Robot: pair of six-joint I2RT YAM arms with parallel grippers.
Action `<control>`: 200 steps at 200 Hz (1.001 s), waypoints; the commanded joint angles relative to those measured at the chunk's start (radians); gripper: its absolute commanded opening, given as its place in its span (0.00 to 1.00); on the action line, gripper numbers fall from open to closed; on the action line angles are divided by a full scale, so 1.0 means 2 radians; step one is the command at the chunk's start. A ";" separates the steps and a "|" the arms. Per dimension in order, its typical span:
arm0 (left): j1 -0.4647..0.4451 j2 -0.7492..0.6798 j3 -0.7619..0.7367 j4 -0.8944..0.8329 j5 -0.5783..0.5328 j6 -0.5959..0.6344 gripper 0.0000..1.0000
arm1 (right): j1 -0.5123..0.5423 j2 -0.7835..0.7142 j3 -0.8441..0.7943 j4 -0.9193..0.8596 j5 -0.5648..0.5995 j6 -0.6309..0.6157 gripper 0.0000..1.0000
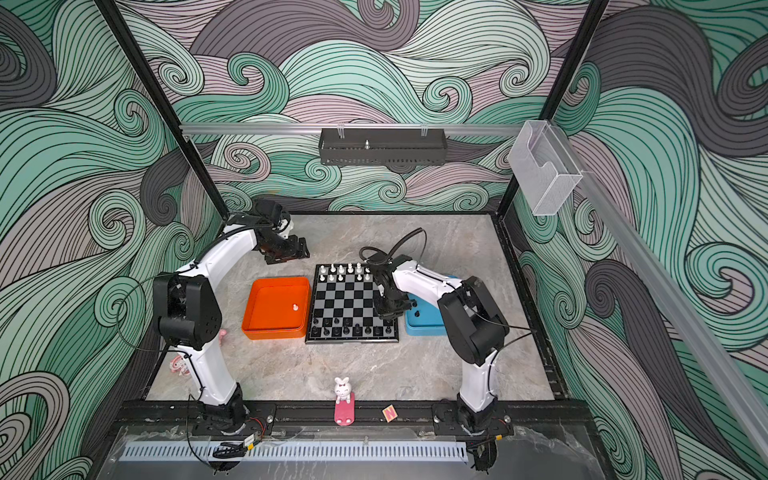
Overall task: Set up the chess pieces on the board
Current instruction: 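Carry the black pawn to the nearer rank while the left moves over the orange tray, then release the black pawn with the right gripper while the left lowers into the orange tray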
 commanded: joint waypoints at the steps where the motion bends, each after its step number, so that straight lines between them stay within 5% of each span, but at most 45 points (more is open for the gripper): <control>1: 0.003 0.002 -0.002 -0.010 0.007 -0.004 0.86 | 0.001 -0.007 -0.009 -0.010 0.007 0.004 0.13; 50: 0.003 0.002 -0.002 -0.010 0.007 -0.005 0.86 | 0.001 -0.013 -0.007 -0.011 0.004 0.006 0.31; 122: 0.003 -0.003 -0.003 -0.010 -0.001 -0.009 0.86 | -0.001 -0.047 0.020 -0.027 0.021 0.003 0.42; 178: 0.003 -0.031 -0.034 -0.030 -0.054 -0.058 0.87 | -0.056 -0.071 0.072 -0.033 0.030 -0.024 0.47; 192: 0.003 -0.050 -0.059 -0.036 -0.060 -0.060 0.87 | -0.075 -0.071 0.080 -0.031 0.031 -0.030 0.58; 200: 0.003 -0.064 -0.078 -0.037 -0.067 -0.061 0.87 | -0.084 -0.071 0.081 -0.031 0.033 -0.034 0.73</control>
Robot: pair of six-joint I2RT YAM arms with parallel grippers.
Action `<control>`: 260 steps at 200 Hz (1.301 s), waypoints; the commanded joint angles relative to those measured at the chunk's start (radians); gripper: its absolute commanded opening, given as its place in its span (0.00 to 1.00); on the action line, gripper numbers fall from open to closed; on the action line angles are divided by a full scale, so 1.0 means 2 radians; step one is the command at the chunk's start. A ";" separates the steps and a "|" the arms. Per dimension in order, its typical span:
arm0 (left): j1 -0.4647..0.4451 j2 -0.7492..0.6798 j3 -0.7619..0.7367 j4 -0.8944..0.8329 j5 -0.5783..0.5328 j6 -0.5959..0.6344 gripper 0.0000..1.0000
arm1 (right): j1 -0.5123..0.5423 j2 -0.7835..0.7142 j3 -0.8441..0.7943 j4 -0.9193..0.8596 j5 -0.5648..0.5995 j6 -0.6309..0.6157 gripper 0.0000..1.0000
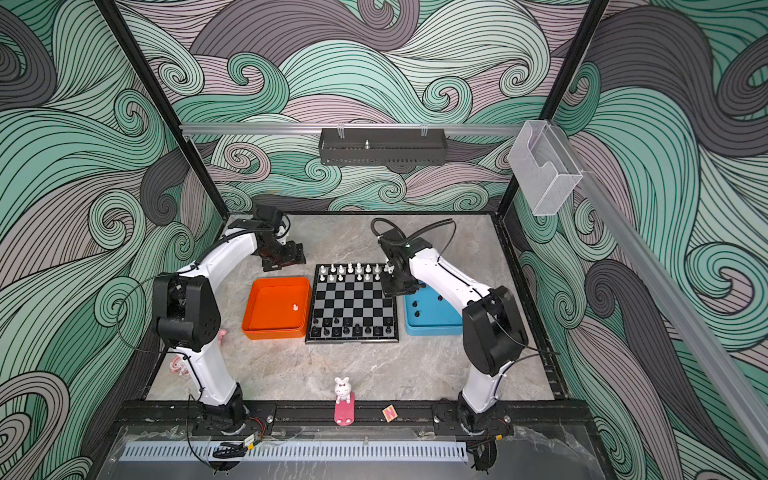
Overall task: Set up the chess pieces on the board
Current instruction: 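Release the black pawn with the right gripper while the left lowers into the orange tray, then close the left gripper on the white pawn in the orange tray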
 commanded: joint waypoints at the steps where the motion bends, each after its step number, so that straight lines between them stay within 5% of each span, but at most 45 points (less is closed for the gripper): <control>1: 0.003 -0.049 -0.034 -0.029 -0.027 -0.018 0.87 | -0.026 -0.009 0.013 -0.011 0.016 -0.019 0.75; 24: 0.002 -0.080 -0.089 -0.031 -0.044 -0.013 0.87 | -0.047 -0.011 0.012 -0.008 0.022 -0.029 1.00; 78: -0.011 -0.072 -0.144 -0.022 -0.034 -0.023 0.91 | -0.080 -0.026 -0.018 0.013 0.011 -0.036 1.00; 194: -0.037 -0.004 -0.135 -0.005 -0.060 -0.046 0.89 | -0.106 -0.025 -0.050 0.029 -0.009 -0.036 1.00; 260: -0.042 0.019 -0.128 0.002 -0.062 -0.049 0.75 | -0.113 -0.029 -0.063 0.031 -0.007 -0.037 1.00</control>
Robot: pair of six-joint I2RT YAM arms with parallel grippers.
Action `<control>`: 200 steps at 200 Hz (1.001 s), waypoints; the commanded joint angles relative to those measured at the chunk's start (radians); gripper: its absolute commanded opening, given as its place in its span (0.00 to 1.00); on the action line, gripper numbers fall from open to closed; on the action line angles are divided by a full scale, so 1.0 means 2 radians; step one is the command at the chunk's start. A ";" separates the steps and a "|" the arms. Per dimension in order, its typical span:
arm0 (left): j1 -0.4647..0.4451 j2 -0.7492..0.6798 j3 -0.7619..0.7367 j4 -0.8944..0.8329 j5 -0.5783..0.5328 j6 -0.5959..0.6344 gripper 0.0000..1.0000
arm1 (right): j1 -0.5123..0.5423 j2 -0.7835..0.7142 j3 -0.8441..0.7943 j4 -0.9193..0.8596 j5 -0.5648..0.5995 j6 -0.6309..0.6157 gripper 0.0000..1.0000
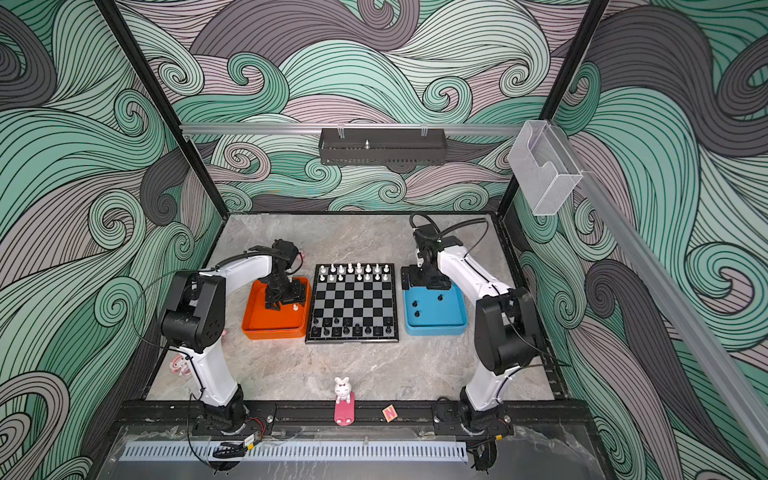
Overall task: Set up the chess pieces on the board
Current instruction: 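Close the left gripper on the white pawn in the orange tray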
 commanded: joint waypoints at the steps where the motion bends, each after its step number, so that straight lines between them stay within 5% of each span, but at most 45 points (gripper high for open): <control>1: -0.002 0.007 0.016 0.001 -0.011 -0.006 0.74 | -0.005 -0.011 -0.007 0.000 -0.002 -0.003 1.00; 61: -0.004 0.010 0.016 -0.002 -0.008 -0.003 0.35 | -0.005 -0.008 -0.007 0.001 -0.004 -0.001 1.00; 200: -0.011 -0.006 0.021 -0.024 -0.015 0.004 0.22 | -0.005 -0.003 -0.008 0.002 -0.005 0.000 1.00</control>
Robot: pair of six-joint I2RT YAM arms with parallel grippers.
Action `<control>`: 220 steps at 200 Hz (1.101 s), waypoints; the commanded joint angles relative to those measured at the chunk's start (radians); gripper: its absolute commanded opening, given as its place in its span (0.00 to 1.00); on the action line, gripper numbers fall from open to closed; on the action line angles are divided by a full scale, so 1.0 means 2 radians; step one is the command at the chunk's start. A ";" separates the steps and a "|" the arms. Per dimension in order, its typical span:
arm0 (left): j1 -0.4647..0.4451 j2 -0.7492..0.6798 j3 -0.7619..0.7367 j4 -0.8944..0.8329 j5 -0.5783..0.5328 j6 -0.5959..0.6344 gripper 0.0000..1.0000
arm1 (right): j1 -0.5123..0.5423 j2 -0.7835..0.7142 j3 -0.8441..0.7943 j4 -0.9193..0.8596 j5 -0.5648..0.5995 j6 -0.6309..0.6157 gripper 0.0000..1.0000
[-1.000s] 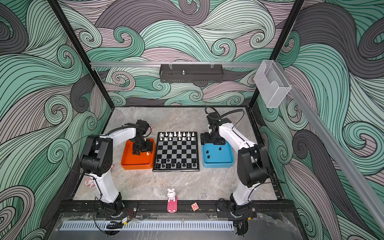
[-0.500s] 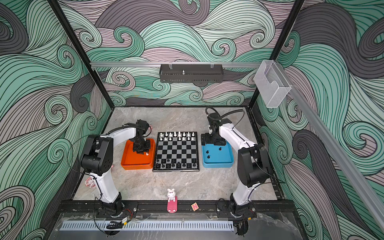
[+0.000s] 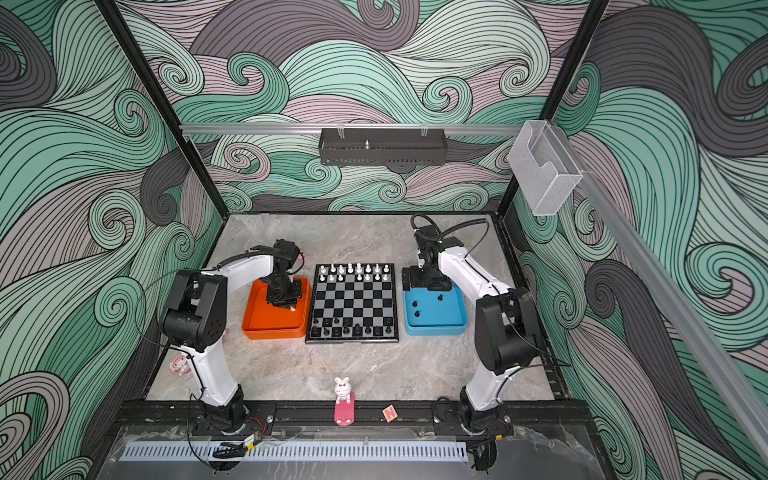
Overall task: Set up the chess pieces on the board
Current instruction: 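Close the left gripper on the white pawn in the orange tray, then lift the white pawn and carry it with the left gripper over the board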
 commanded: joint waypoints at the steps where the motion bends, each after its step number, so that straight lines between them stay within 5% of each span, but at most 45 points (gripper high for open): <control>1: -0.003 -0.010 0.015 -0.018 -0.011 0.001 0.22 | -0.002 -0.003 -0.004 0.000 -0.004 0.000 1.00; 142: -0.009 -0.034 0.052 -0.056 -0.035 0.021 0.11 | -0.003 -0.004 0.003 0.002 -0.003 -0.002 1.00; 220: -0.040 -0.017 0.193 -0.095 -0.034 0.047 0.10 | -0.007 0.006 0.009 0.002 -0.003 -0.001 1.00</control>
